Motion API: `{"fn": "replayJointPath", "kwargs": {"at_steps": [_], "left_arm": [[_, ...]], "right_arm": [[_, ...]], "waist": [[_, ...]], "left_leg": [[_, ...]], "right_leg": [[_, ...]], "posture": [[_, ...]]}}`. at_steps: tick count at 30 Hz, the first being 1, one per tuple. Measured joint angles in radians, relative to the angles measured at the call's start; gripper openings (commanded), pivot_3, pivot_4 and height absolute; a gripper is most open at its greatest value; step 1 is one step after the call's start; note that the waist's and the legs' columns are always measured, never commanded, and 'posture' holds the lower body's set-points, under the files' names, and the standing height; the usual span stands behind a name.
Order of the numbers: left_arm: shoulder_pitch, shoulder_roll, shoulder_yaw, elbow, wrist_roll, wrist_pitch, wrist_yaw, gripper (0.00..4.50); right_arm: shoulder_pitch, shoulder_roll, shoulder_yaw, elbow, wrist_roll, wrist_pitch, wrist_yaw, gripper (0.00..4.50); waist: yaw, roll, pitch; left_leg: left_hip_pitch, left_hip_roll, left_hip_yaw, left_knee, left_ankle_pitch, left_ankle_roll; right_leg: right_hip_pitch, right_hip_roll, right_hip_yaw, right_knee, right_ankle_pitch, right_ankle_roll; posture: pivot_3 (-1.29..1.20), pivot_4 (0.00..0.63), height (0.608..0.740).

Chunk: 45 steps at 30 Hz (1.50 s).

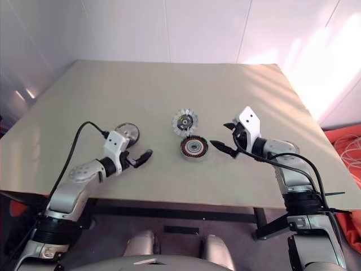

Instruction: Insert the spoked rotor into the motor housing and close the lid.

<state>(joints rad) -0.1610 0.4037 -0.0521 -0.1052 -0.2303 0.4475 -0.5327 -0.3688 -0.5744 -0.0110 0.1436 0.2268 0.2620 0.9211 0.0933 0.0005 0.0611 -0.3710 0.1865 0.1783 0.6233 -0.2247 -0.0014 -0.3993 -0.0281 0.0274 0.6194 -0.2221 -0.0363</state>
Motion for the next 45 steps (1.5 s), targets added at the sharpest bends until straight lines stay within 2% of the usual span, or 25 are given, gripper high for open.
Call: {"fn": "replayJointPath", "kwargs": {"at_steps": [17,34,37,40,45], "left_arm": [[-0.04,0.006,-0.05,0.057,0.055,0.086,-0.012,4.5],[-0.067,0.002,-0.066,0.085,0.077,0.074,-0.02,4.5],[-0.067,-0.001,-0.067,0.086,0.077,0.073,-0.026,3.95],[-0.068,-0.008,-0.07,0.088,0.077,0.073,-0.026,3.02],[-0.069,-0.008,-0.069,0.088,0.081,0.073,-0.025,3.02]], "right_arm": [[0.0,0.0,0.0,0.0,0.0,-0.001,-0.016,4.48],[-0.005,0.0,0.0,0.0,0.0,-0.006,-0.03,4.48],[-0.005,0.0,0.0,0.0,0.0,-0.006,-0.032,4.5],[-0.007,0.0,0.0,0.0,0.0,-0.012,-0.033,4.5],[-0.007,0.0,0.0,0.0,0.0,-0.013,-0.034,4.5]], "waist": [[0.0,0.0,0.0],[0.001,0.0,0.0],[0.001,0.0,0.0],[0.0,0.0,0.0],[0.0,0.0,0.0]], "left_leg": [[0.0,0.0,0.0,0.0,0.0,0.0],[0.001,-0.004,0.0,0.0,0.0,0.001],[0.001,-0.005,0.0,-0.001,0.0,0.001],[0.002,-0.008,0.0,-0.005,0.002,0.003],[0.002,-0.01,-0.001,-0.008,0.003,0.003]], "right_leg": [[0.0,0.0,0.0,0.0,0.0,0.0],[0.001,-0.004,-0.001,0.0,0.0,0.0],[0.001,-0.006,-0.001,0.0,0.0,0.0],[0.001,-0.009,-0.001,0.0,0.0,0.001],[0.001,-0.01,-0.001,-0.001,-0.001,0.001]], "posture": [[0.0,0.0,0.74],[0.0,0.0,0.74],[0.0,0.0,0.74],[0.0,0.0,0.74],[0.0,0.0,0.74]]}}
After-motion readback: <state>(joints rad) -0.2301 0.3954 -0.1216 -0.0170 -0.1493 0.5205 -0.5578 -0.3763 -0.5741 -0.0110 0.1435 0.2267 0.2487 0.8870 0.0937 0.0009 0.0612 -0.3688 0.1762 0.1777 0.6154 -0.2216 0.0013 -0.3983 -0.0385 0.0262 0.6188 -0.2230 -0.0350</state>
